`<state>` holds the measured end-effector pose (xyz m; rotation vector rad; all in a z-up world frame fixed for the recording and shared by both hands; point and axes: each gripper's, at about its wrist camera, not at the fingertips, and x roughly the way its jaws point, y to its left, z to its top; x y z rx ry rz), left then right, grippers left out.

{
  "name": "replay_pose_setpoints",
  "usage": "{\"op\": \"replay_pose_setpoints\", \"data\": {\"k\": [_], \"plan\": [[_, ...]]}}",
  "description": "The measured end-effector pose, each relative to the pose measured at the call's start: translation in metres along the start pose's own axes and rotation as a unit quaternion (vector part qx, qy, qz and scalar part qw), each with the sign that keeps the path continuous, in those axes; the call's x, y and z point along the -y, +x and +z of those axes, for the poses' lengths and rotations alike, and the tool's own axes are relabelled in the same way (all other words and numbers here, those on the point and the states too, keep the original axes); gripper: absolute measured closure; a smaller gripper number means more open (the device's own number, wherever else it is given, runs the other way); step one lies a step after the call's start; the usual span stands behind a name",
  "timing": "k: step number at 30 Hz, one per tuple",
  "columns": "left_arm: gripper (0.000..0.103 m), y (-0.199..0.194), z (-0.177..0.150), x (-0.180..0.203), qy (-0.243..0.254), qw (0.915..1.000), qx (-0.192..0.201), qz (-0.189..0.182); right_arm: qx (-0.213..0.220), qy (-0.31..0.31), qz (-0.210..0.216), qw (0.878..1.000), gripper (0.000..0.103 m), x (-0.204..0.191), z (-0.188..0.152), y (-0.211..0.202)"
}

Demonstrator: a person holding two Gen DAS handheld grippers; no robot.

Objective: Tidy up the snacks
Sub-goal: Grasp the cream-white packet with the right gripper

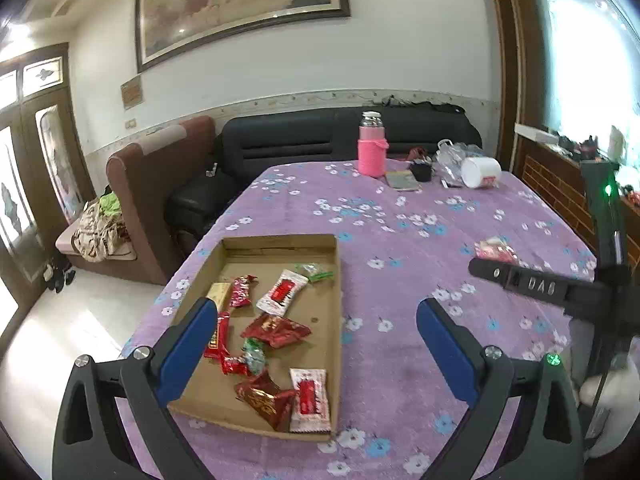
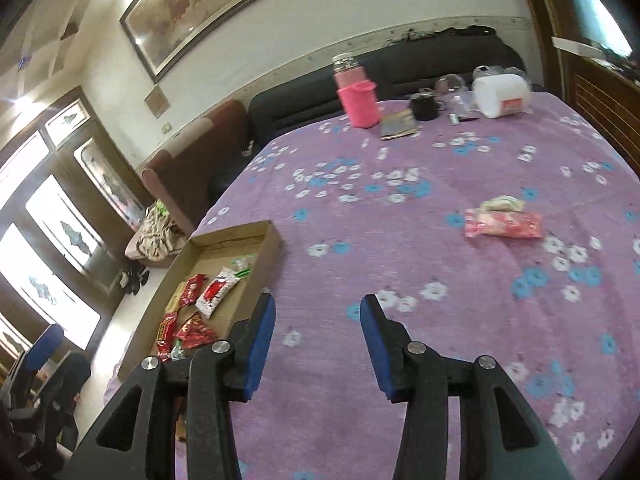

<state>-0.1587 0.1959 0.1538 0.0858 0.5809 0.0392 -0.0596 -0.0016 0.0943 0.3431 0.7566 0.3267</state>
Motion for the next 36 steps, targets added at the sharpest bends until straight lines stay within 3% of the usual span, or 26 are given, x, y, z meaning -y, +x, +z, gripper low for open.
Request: {"op": "replay_pose_setpoints", "data": {"k": [12, 18, 23, 29, 31, 34, 36], "plan": [[0.003, 0.009, -0.008, 0.026, 0.023, 0.999, -0.029, -0.024, 0.022, 0.036, -0.043, 0.998, 0.054, 0.065, 0.009, -0.027], [0.003, 0.021, -0.013, 0.024, 0.011, 0.997, -0.041, -0.065, 0.031, 0.097, -0.088, 0.991, 0.054, 0.138, 0.037, -0.028], [0.003, 0.041, -0.016, 0.026, -0.001, 0.9948, -0.056, -0.085, 0.012, 0.116, -0.106, 0.988, 0.054, 0.182, 0.064, -0.001], [0.003, 0.06, -0.016, 0.022, -0.02, 0.9919, -0.077, -0.099, -0.018, 0.098, -0.116, 0.988, 0.055, 0.194, 0.098, 0.061], [0.003, 0.064, -0.016, 0.02, -0.023, 0.9918, -0.08, -0.097, -0.042, 0.099, -0.104, 0.989, 0.055, 0.198, 0.104, 0.087], [0.003, 0.07, -0.017, 0.018, -0.023, 0.9912, -0.086, -0.097, -0.087, 0.116, -0.05, 0.988, 0.053, 0.191, 0.096, 0.104], [0.003, 0.073, -0.016, 0.015, -0.027, 0.9908, -0.082, -0.105, -0.121, 0.12, 0.051, 0.984, 0.053, 0.173, 0.085, 0.1]]}}
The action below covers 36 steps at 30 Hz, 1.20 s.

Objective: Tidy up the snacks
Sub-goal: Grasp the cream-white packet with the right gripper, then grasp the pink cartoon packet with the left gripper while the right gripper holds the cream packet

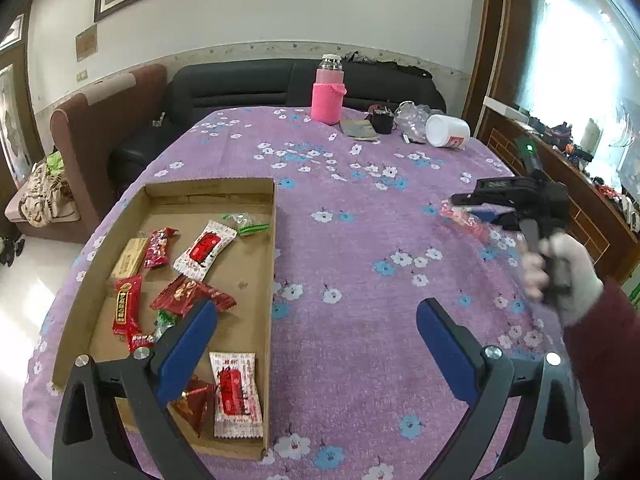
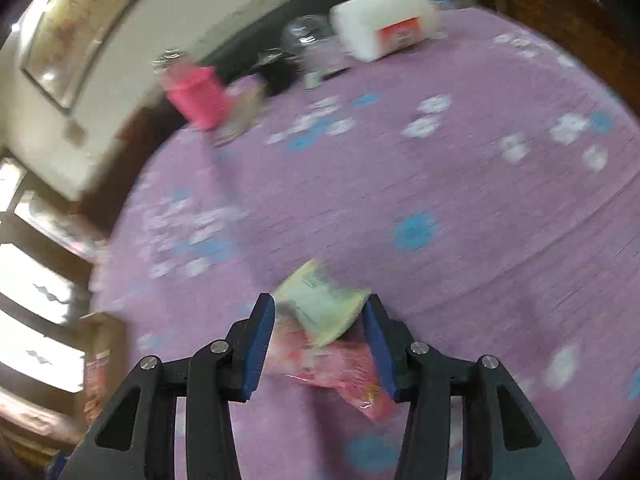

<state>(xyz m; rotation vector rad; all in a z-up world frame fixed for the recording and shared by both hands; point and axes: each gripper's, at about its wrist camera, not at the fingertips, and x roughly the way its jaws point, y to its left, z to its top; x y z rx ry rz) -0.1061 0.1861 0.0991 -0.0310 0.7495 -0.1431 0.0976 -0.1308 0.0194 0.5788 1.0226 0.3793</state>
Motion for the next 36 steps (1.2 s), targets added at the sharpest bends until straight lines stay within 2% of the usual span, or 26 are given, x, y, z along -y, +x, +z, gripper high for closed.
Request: {"op": "replay_pose_setpoints", "data": {"k": [1, 2, 4, 5, 6, 8, 9, 12, 16, 19, 20, 21, 22, 28, 30, 32, 36], "plan": [[0.003, 0.0, 0.0, 0.0, -0.001, 1.0, 0.002, -0.002, -0.033, -0.019, 0.058, 0.998, 0.053, -0.016, -0.013, -0.001], [0.003, 0.002, 0.001, -0.001, -0.001, 1.0, 0.004, -0.006, -0.054, -0.053, 0.092, 0.993, 0.053, -0.033, -0.025, -0.006], [0.003, 0.006, 0.002, 0.0, -0.004, 0.9998, 0.005, -0.016, -0.038, -0.105, 0.097, 0.989, 0.053, -0.053, -0.037, -0.028], [0.003, 0.007, 0.002, 0.001, -0.004, 0.9998, 0.004, -0.02, -0.022, -0.109, 0.086, 0.99, 0.053, -0.055, -0.036, -0.038], [0.003, 0.01, 0.002, 0.002, -0.004, 0.9997, 0.001, -0.024, 0.011, -0.107, 0.045, 0.993, 0.052, -0.052, -0.031, -0.051], [0.003, 0.015, 0.0, 0.006, -0.003, 0.9993, -0.008, -0.036, 0.059, -0.115, -0.055, 0.99, 0.052, -0.047, -0.021, -0.059], [0.003, 0.018, -0.002, 0.008, -0.001, 0.999, -0.014, -0.044, 0.063, -0.111, -0.075, 0.989, 0.052, -0.044, -0.018, -0.057], [0.003, 0.024, -0.005, 0.015, 0.012, 0.9983, -0.024, -0.051, 0.066, -0.099, -0.115, 0.986, 0.053, -0.032, -0.006, -0.037], [0.003, 0.027, -0.003, 0.024, 0.041, 0.9958, -0.037, -0.072, 0.049, -0.102, -0.165, 0.98, 0.053, -0.026, 0.006, 0.003], [0.003, 0.03, 0.011, 0.032, 0.071, 0.9933, -0.041, -0.081, 0.045, -0.098, -0.179, 0.978, 0.053, -0.022, 0.007, 0.017], [0.003, 0.033, 0.018, 0.036, 0.086, 0.9922, -0.04, -0.082, 0.046, -0.102, -0.188, 0.976, 0.057, -0.024, 0.009, 0.023], [0.003, 0.037, 0.025, 0.041, 0.101, 0.9906, -0.041, -0.082, 0.051, -0.109, -0.204, 0.972, 0.068, -0.026, 0.008, 0.027], [0.003, 0.041, 0.03, 0.045, 0.111, 0.9895, -0.042, -0.082, 0.058, -0.117, -0.218, 0.967, 0.074, -0.028, 0.006, 0.028], [0.008, 0.102, 0.057, 0.089, 0.201, 0.9746, -0.071, -0.069, 0.081, -0.09, -0.218, 0.968, 0.08, -0.019, -0.009, 0.008], [0.008, 0.122, 0.059, 0.101, 0.225, 0.9687, -0.078, -0.069, 0.091, -0.075, -0.194, 0.974, 0.08, -0.014, -0.024, -0.011], [0.008, 0.139, 0.06, 0.108, 0.24, 0.9647, -0.084, -0.068, 0.097, -0.058, -0.146, 0.983, 0.079, -0.009, -0.042, -0.03], [0.008, 0.178, 0.059, 0.119, 0.26, 0.9559, -0.113, -0.077, 0.113, -0.044, -0.095, 0.988, 0.079, -0.006, -0.061, -0.042]]}}
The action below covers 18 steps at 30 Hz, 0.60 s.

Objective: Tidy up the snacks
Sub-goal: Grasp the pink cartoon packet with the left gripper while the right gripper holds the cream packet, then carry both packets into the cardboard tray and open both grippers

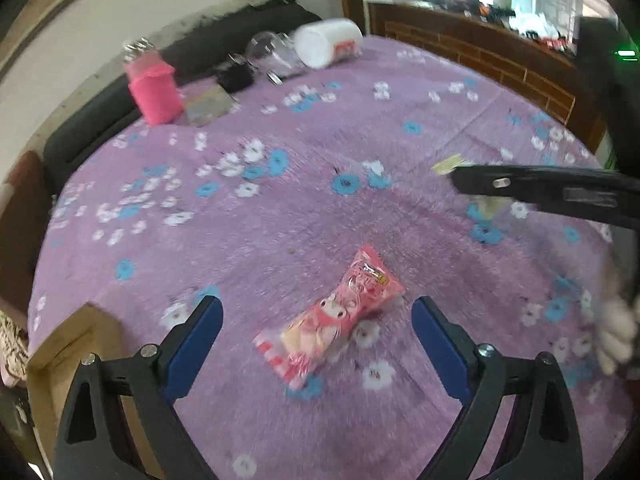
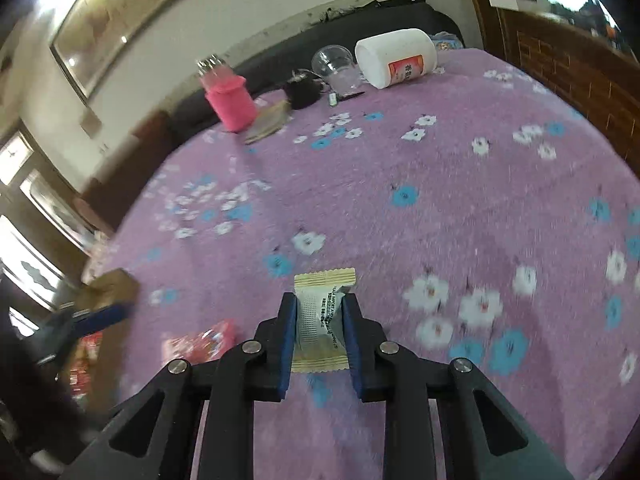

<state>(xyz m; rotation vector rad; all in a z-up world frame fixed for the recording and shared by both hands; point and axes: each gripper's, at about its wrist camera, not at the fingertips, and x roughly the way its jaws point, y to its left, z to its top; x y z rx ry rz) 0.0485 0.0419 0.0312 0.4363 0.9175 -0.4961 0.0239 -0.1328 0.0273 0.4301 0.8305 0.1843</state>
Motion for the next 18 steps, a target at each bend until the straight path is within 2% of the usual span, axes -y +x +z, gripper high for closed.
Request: {"op": "replay_pose_setpoints", "data": {"k": [1, 3, 4, 5, 6, 12, 18], "plan": [[0.009, 0.008, 0.001, 0.001, 0.005, 0.9999, -0.009, 0.0, 0.002, 0.002, 0.001, 1.0, 0.079, 0.0, -0.001, 0.0], [0.029, 0.017, 0.0, 0.002, 0.005, 0.9995, -0.025, -0.019, -0.001, 0.009, 0.01, 1.0, 0.079, 0.002, -0.001, 0.003], [0.045, 0.021, -0.001, 0.001, -0.004, 0.9988, -0.032, -0.037, -0.005, 0.016, 0.019, 1.0, 0.079, 0.004, -0.001, 0.005], [0.065, 0.019, -0.002, -0.001, -0.016, 0.9982, -0.029, -0.051, -0.009, 0.02, 0.023, 0.999, 0.079, 0.004, -0.001, 0.006], [0.079, 0.019, -0.002, -0.001, -0.019, 0.9979, -0.032, -0.054, -0.013, 0.024, 0.026, 0.999, 0.079, 0.006, -0.002, 0.008], [0.081, 0.012, -0.007, 0.002, -0.044, 0.9979, -0.022, -0.042, -0.009, 0.035, 0.03, 0.999, 0.079, 0.011, -0.004, 0.005], [0.08, -0.024, -0.02, -0.003, -0.087, 0.9949, 0.008, -0.05, 0.004, 0.036, 0.024, 0.999, 0.079, 0.014, -0.003, 0.001]]}}
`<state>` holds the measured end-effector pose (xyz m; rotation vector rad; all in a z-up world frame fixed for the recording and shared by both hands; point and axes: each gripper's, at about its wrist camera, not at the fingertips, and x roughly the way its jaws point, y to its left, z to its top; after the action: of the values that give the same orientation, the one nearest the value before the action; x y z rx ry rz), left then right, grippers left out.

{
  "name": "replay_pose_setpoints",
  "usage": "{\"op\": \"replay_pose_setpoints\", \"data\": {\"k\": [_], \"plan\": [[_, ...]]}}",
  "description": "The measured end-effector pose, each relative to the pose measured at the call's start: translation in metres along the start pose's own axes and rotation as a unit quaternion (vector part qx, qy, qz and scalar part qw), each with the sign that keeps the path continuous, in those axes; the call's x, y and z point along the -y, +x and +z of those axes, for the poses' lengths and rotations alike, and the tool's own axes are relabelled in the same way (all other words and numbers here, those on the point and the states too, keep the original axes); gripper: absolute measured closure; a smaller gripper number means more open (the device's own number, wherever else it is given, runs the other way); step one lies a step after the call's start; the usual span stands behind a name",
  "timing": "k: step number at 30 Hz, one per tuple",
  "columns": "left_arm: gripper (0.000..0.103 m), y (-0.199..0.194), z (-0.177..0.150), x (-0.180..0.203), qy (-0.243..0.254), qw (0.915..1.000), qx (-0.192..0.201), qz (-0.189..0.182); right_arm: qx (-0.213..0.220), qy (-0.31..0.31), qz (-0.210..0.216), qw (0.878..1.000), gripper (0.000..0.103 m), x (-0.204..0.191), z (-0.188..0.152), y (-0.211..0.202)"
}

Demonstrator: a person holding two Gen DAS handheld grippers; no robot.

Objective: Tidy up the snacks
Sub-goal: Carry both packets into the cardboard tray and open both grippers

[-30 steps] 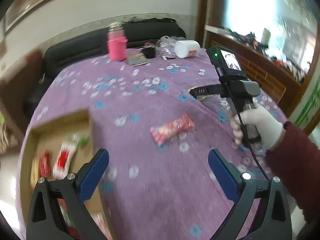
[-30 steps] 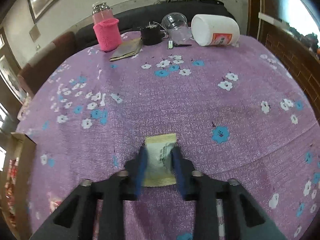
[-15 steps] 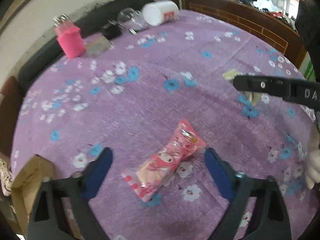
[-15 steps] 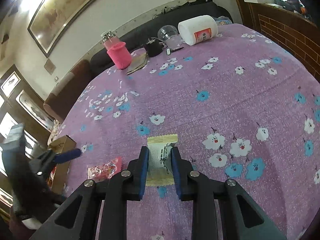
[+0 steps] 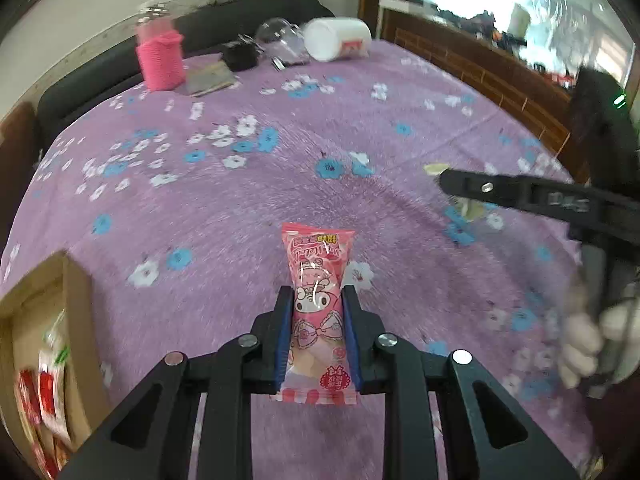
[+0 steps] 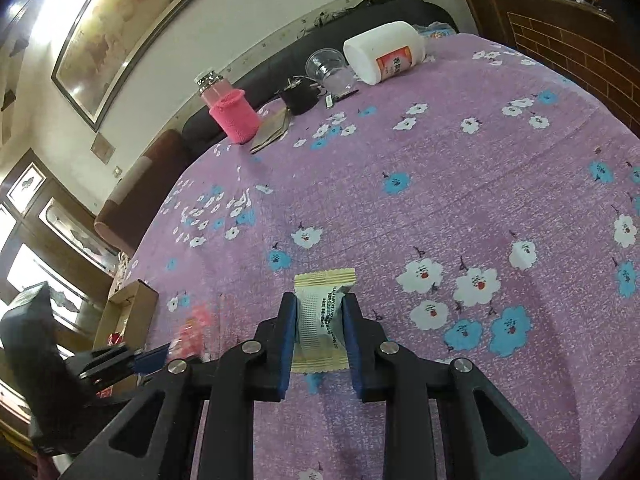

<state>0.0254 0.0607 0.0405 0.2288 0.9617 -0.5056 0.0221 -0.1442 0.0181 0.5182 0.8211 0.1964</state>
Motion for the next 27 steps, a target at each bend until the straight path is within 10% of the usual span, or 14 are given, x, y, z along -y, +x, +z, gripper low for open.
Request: {"op": "replay_pose_setpoints", "data": {"k": [10, 16, 27], "plan": [[0.08, -0.107, -0.056, -0.039, -0.102, 0.9907, 0.089, 0.013, 0.017, -0.031, -0.024, 0.999, 0.079, -0.02, -0.005, -0.005], [0.08, -0.16, -0.104, -0.112, -0.181, 0.975, 0.111, 0.068, -0.016, -0.072, 0.051, 0.996, 0.078, -0.094, -0.024, -0.011], [0.08, -0.146, -0.124, -0.224, -0.267, 0.9566, 0.076, 0.088, -0.1, -0.168, 0.114, 0.974, 0.078, -0.249, -0.069, 0.051]]}}
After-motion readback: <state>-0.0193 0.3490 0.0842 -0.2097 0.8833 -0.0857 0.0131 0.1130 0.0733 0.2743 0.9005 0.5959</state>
